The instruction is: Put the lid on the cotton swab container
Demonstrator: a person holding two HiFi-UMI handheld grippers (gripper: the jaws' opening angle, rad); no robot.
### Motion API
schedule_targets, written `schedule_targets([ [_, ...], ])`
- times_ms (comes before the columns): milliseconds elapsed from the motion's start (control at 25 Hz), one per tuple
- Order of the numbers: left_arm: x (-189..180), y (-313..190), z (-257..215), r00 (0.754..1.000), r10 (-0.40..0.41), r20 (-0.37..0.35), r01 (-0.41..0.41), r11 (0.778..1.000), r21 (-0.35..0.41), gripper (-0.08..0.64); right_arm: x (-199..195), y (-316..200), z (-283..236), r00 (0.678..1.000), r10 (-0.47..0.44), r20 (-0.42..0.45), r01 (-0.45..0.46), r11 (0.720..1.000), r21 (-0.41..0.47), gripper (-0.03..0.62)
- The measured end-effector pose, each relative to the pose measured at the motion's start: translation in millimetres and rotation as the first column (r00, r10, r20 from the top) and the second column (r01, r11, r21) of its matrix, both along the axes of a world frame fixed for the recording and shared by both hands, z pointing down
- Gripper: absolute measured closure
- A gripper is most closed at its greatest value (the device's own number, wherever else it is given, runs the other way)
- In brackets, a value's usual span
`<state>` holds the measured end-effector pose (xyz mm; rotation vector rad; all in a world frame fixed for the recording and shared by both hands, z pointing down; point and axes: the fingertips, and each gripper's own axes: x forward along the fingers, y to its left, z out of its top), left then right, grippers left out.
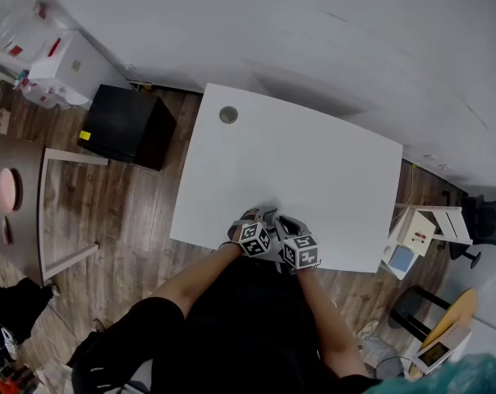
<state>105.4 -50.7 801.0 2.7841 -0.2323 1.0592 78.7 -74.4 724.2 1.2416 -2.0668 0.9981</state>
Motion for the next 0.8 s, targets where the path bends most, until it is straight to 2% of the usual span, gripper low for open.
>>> schedule_targets([
  [160, -4.1, -2.1, -0.2, 0.999, 0.031, 0.01, -0.031, 1.0, 0.003, 0.29, 2.7, -3.7, -11.4, 0.997, 0.043, 0.057, -0.044, 0.999, 0.019, 0.522],
  [280, -18.2, -6.5, -4.5, 1.0, 0.013, 0.004, -0.013, 1.0, -0.006, 0.288, 1.1, -9.3, -23.2, 0.99, 0.09, 0.108, -0.095, 0.994, 0.045, 0.51],
  [480, -31.9, -5.9, -23.3, 0.996, -0.048, -0.079, 0.04, 0.994, -0.105, 0.288, 9.6, -13.7, -33.4, 0.982, 0.144, 0.126, -0.152, 0.986, 0.063, 0.489],
  [680, -50.5, -3.7, -44.5, 0.989, -0.076, -0.126, 0.062, 0.991, -0.115, 0.288, 10.4, -10.2, -41.5, 0.974, 0.165, 0.159, -0.176, 0.983, 0.059, 0.475],
  [800, -64.3, -8.4, -59.7, 0.968, -0.172, -0.181, 0.142, 0.976, -0.166, 0.288, 13.0, -1.4, -50.4, 0.97, 0.179, 0.163, -0.192, 0.979, 0.066, 0.434],
])
